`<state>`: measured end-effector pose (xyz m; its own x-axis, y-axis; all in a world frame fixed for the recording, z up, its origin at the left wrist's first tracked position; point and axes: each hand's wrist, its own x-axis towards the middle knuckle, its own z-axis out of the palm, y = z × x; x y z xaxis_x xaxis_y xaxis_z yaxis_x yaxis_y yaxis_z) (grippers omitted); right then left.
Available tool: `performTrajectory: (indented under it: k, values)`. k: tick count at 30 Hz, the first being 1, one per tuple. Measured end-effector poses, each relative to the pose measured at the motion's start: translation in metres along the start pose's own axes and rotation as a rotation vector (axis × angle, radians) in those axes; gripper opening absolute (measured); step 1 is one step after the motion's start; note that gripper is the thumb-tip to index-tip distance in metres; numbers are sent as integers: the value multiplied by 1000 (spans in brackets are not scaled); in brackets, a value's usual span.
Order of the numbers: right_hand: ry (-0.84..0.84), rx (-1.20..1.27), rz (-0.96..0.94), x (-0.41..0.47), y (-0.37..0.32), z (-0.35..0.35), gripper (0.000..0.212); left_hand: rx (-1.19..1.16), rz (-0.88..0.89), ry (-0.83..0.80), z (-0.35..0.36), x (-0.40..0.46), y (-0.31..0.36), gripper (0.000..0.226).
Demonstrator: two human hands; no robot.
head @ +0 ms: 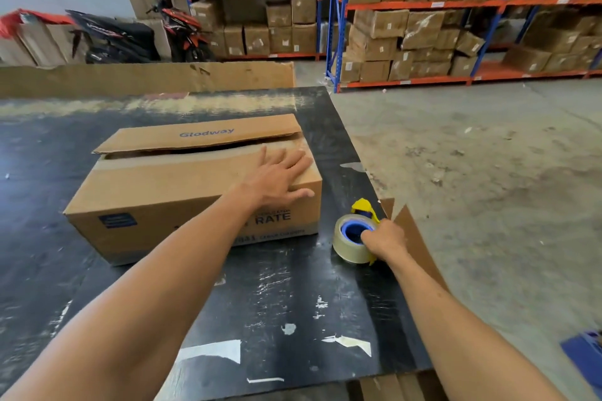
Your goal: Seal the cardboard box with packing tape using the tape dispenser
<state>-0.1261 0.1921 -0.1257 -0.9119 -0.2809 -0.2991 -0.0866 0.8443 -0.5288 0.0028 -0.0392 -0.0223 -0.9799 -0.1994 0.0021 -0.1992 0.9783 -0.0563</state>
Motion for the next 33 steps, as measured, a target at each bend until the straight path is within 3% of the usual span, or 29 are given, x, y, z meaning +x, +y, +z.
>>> performTrajectory:
  k: [3, 8, 16, 19, 24, 27, 31, 33]
  values:
    - [49, 235, -23, -3, -1, -9, 30, -8, -79, -40, 5, -5, -9, 80]
    - [63, 645, -64, -21, -36, -53, 30, 44, -82, -20, 5, -7, -4, 78]
    - [-8, 882, -145, -31, -90, -143, 21, 53, 4, 7, -2, -16, 41, 78]
    - [-97, 978, -189, -36, -102, -156, 37, 49, 38, 18, -1, -18, 78, 78]
    - [-173, 1060, -275, -48, -116, -156, 10, 13, 31, 28, 0, -16, 117, 80]
    - [-169, 964, -393, -48, -118, -147, 17, 4, 32, 45, 0, -15, 116, 80]
    - [-193, 938, -498, -49, -116, -131, 47, -36, 26, 74, -2, -18, 115, 79]
    - [-200, 963, -538, -54, -114, -126, 54, -229, 52, 105, -9, -24, 113, 77]
